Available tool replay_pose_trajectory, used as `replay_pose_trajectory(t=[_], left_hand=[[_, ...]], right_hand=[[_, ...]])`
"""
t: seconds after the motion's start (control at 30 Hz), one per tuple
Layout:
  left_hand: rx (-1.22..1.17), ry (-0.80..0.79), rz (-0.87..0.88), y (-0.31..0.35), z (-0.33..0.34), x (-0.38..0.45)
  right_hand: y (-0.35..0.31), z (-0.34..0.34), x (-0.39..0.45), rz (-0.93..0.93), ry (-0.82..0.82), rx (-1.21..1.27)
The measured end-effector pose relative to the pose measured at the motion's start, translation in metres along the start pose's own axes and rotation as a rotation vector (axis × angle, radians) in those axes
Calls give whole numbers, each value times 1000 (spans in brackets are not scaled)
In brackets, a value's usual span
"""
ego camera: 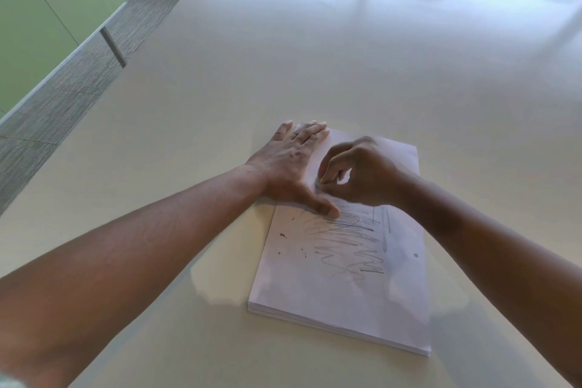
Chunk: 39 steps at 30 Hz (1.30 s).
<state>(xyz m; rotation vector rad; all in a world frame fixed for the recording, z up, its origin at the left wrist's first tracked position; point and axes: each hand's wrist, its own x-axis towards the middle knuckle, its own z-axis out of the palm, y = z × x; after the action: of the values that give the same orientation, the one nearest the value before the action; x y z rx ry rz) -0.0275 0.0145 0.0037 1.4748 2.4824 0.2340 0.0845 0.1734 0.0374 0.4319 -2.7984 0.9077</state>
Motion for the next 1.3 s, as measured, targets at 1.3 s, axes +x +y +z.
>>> replay_pose_trajectory(t=[1.3], left_hand=[[20, -13, -3, 2, 0, 0]], right_hand=[[4, -10, 4, 43, -29, -22]])
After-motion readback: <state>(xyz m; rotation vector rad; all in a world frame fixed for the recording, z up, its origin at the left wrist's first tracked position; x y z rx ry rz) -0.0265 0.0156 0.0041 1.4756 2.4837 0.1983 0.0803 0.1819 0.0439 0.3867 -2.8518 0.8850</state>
